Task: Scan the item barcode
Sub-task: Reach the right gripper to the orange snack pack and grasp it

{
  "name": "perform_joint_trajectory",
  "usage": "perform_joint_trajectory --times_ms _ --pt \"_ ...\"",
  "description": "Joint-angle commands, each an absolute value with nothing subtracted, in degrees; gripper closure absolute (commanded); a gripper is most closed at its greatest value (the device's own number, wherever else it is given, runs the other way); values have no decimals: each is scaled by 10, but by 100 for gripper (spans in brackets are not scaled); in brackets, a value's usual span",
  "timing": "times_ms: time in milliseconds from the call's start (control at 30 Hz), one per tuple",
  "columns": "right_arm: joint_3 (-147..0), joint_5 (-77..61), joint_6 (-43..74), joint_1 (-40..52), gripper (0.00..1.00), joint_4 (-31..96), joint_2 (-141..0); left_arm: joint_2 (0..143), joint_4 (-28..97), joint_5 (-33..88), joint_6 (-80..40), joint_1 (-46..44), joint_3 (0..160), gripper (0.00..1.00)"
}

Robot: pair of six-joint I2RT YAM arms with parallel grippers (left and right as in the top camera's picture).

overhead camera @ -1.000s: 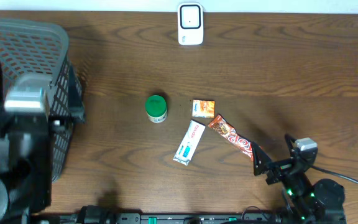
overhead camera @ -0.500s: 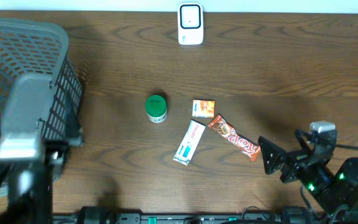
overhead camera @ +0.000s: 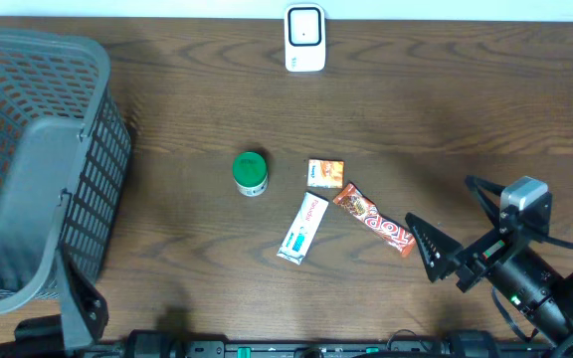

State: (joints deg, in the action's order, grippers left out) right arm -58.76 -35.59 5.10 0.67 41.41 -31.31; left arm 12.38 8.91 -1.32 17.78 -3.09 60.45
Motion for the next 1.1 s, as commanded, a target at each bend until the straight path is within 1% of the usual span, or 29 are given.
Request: perform_joint_trajectory --times_ms 0,67,233,367,433,533,700,800,867,1067 --pt "-592 -432 74 12 1 389 -318 109 89 -65 168 -29 605 2" --pt "-592 -414 94 12 1 387 -319 102 87 -83 169 -29 605 2" --pt "-592 -291 164 12 1 416 -338 74 89 -82 168 -29 604 1" --pt "-592 -264 190 18 1 415 -396 48 86 -82 168 -29 594 2" --pt "-594 -237 198 38 1 416 -435 35 80 -82 169 -29 587 2" --pt "-607 -157 219 99 1 418 -500 22 74 -82 169 -29 575 1" --pt "-664 56 287 253 1 447 -609 9 45 -82 169 -29 543 2" --pt "-743 170 379 336 1 512 -704 6 20 -87 183 -28 520 2" --pt "-796 160 392 342 1 553 -761 6 14 -87 186 -28 513 2" --pt "-961 117 398 322 1 658 -941 6 12 -87 186 -29 512 2"
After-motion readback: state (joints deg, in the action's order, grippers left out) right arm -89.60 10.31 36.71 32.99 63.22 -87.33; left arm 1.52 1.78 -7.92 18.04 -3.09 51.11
